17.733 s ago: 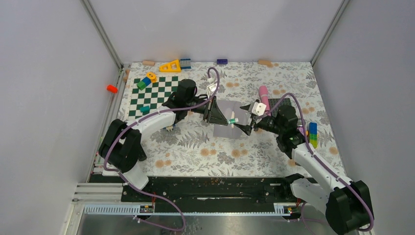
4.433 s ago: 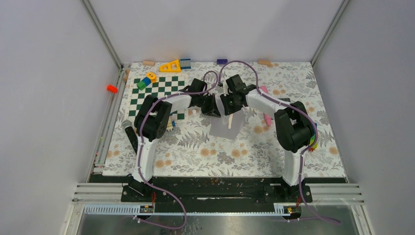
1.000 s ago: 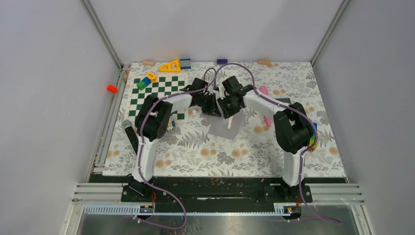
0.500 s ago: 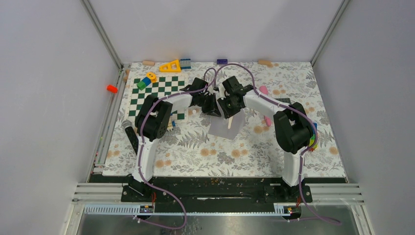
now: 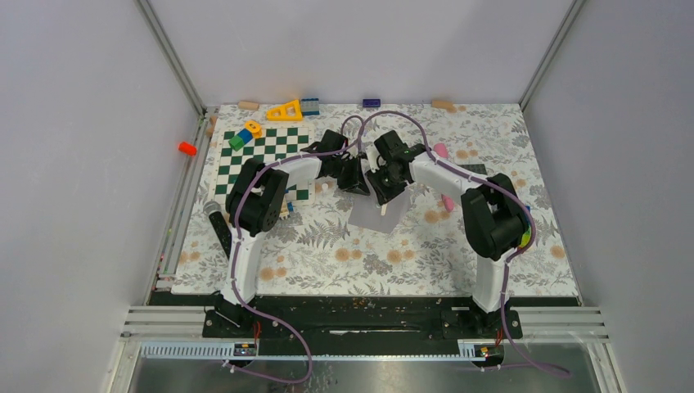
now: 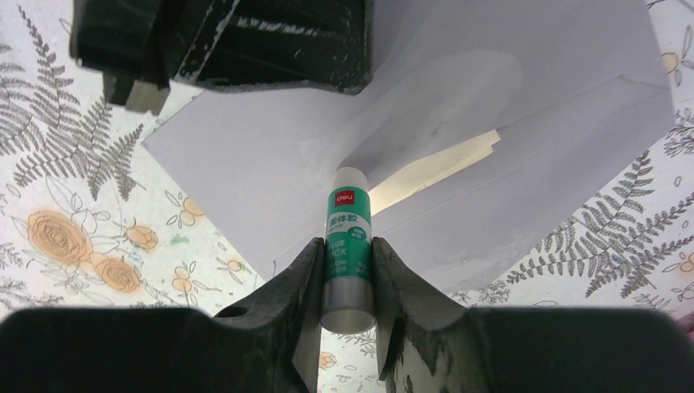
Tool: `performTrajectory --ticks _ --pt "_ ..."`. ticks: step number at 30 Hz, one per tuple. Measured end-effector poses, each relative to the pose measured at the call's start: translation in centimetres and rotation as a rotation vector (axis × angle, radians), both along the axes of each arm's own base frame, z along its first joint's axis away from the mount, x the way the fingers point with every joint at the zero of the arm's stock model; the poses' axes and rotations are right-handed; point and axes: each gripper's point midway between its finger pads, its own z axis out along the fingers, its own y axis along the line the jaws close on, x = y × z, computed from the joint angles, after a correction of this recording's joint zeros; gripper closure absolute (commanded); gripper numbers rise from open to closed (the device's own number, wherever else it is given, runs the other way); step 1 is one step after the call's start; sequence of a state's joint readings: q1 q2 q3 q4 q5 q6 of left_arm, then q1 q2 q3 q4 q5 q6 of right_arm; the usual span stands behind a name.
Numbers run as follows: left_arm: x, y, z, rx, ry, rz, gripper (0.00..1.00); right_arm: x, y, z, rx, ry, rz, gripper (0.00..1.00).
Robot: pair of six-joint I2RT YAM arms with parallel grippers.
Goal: Place the letter into the envelope and seal it
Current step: Paint the envelope at the center of the board.
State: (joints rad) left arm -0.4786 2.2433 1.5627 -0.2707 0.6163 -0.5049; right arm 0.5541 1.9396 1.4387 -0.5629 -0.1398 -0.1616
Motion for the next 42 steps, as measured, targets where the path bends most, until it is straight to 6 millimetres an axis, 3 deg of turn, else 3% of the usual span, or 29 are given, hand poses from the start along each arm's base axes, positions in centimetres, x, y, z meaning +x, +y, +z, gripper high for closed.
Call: performTrajectory --ticks 10,18,42 --pt "0.0 0.0 0.0 0.001 -0.003 -0.003 1.0 -1.6 -0.3 0.1 0.003 0.049 0.032 1.0" --pt "0.0 0.0 0.0 0.001 -0.004 -0.004 1.0 -1.6 -0.5 0.0 -0.01 0.047 0.031 1.0" --pt "0.0 -0.1 0.0 0.001 -0.009 -0.008 1.0 2.0 0.0 0.1 -0.033 -0.075 -0.018 1.0"
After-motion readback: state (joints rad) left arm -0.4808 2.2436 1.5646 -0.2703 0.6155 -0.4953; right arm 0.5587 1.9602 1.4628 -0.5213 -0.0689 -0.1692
